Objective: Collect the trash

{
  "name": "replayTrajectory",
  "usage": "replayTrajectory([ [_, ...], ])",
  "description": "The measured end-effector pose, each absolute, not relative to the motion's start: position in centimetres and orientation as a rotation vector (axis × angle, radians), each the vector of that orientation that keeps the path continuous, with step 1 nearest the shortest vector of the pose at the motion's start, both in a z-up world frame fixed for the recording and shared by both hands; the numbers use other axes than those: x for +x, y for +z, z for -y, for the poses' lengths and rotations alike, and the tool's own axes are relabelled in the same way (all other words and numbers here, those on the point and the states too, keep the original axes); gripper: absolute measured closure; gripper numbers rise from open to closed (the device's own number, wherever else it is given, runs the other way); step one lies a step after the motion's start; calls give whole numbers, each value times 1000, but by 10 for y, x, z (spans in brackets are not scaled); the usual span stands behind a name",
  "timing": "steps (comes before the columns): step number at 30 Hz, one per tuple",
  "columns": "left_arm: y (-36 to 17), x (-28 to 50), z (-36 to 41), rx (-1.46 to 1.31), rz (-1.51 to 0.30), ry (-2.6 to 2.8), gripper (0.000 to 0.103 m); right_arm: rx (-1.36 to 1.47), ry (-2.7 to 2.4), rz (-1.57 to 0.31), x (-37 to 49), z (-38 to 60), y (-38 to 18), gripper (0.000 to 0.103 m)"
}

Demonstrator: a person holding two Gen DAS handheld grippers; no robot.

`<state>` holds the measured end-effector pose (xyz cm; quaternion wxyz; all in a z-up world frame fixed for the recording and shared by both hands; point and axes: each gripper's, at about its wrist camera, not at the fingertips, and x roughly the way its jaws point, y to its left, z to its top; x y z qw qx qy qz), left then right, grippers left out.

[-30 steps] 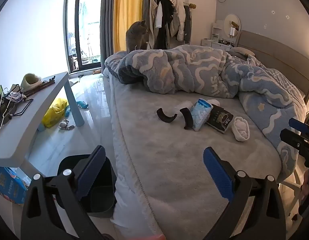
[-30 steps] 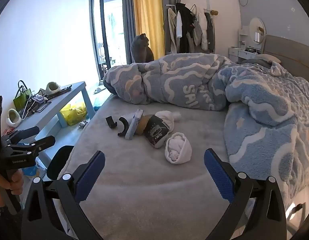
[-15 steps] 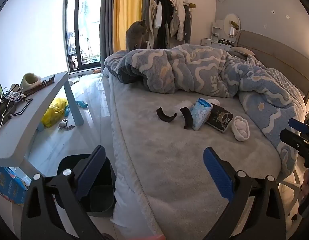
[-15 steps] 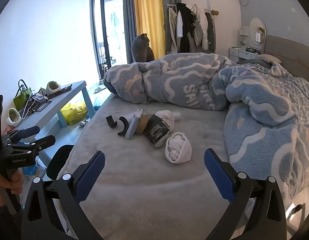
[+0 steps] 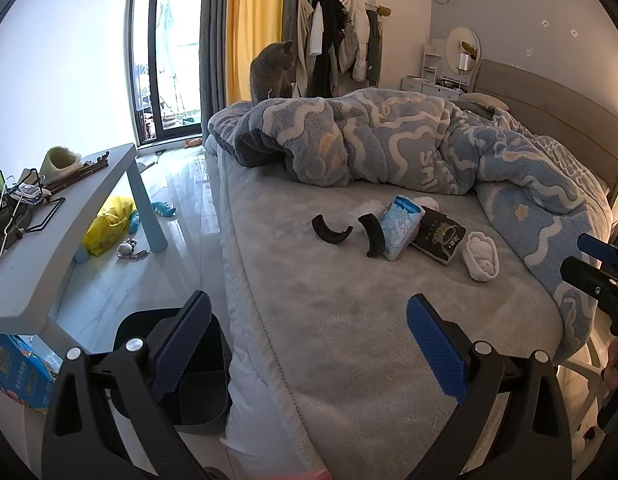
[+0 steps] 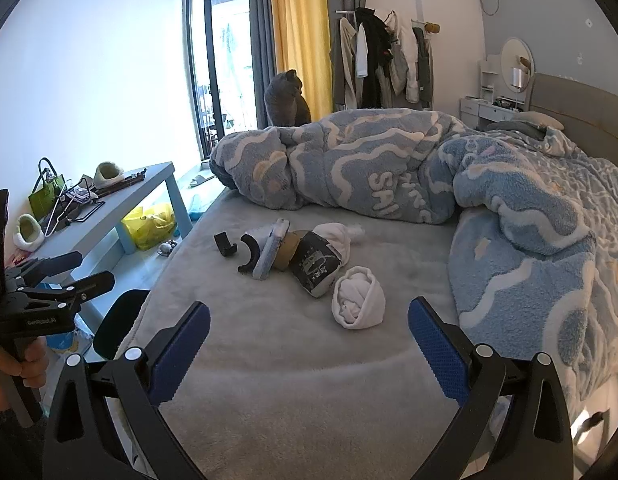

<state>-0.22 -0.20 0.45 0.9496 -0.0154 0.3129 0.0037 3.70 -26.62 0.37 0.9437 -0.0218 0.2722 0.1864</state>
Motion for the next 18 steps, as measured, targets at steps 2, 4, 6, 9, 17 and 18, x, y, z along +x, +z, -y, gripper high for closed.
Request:
replayTrajectory([
  [2,4,-2,1,-35,-637,7,3,-45,380,-555,37,266,4,3],
  [4,4,-2,2,-34,-637,7,3,-46,379,-553,36,266,4,3],
  [6,4,-2,2,-34,-637,7,3,-44,380,-553,36,266,4,3],
  [9,4,-2,2,-33,-636,9,3,-47,380,-553,36,266,4,3],
  [17,4,-2,1,-34,-637,7,3,-47,381,-552,36,266,4,3],
  [18,4,-2,1,-35,-637,7,3,-47,381,-552,36,266,4,3],
])
